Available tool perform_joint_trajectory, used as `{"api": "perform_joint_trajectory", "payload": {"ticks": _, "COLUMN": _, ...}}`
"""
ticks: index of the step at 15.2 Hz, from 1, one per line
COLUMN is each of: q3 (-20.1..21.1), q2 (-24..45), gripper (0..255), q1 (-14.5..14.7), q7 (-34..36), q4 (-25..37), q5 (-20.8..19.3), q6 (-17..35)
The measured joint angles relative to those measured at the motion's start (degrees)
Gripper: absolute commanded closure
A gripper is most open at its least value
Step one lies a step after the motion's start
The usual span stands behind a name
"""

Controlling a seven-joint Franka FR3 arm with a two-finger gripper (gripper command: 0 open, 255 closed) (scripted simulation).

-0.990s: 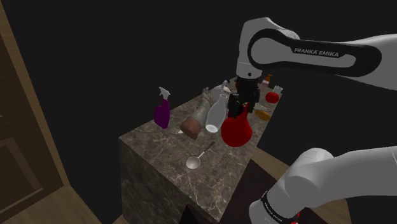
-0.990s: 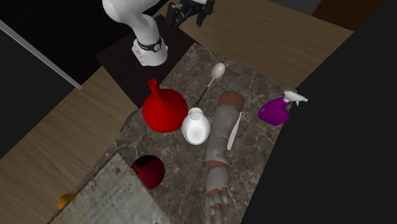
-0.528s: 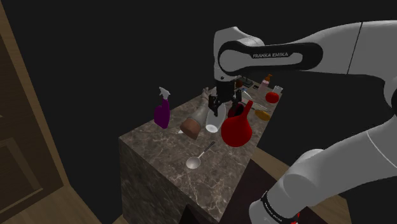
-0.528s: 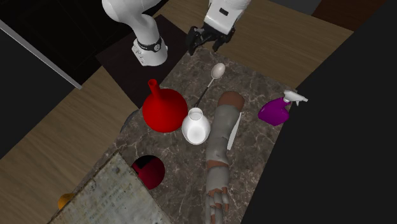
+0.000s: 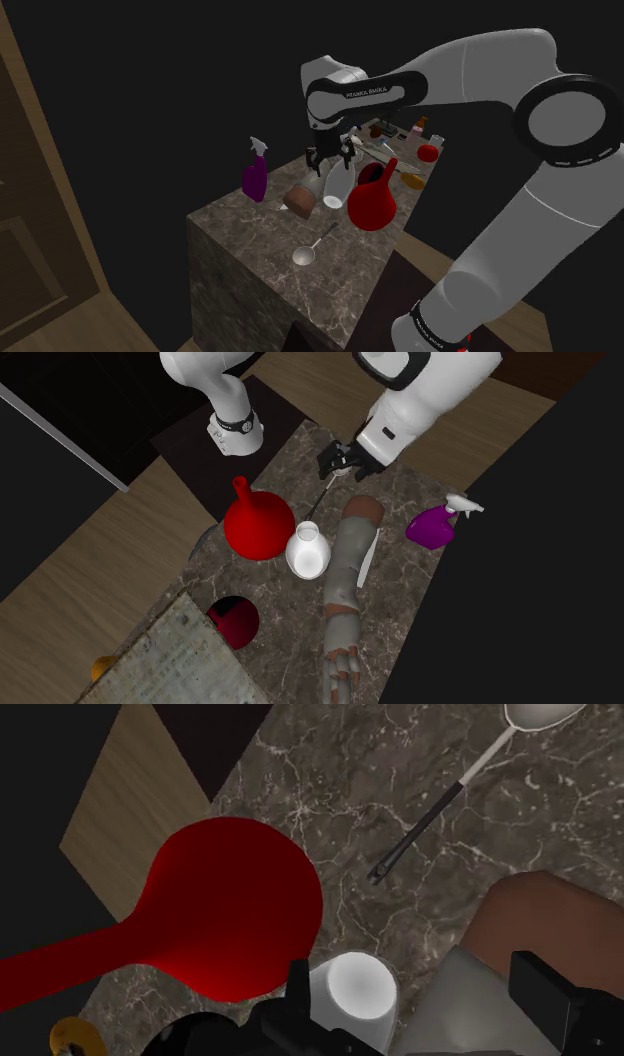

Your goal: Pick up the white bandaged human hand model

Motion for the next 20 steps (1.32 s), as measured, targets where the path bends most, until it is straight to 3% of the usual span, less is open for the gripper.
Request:
{"api": "perform_joint_trajectory", "payload": {"ticks": 7, "q3": -2.09, "q2": 16.47, "gripper": 0, "q1": 0.42, "q7": 11.13, "q4": 15.69, "q5": -6.92, "q6": -3.45}}
{"api": "perform_joint_trajectory", "payload": {"ticks": 17, "q3": -8.74, "q2": 43.06, "gripper": 0, "q1": 2.05, "q7": 18.71, "q4": 49.47, "q5": -12.71, "q6": -14.29}}
{"api": "perform_joint_trajectory", "payload": {"ticks": 20, "q3": -9.13, "q2": 45.2, "gripper": 0, "q1": 2.11, "q7": 19.45, "q4": 51.19, "q5": -12.89, "q6": -14.13}}
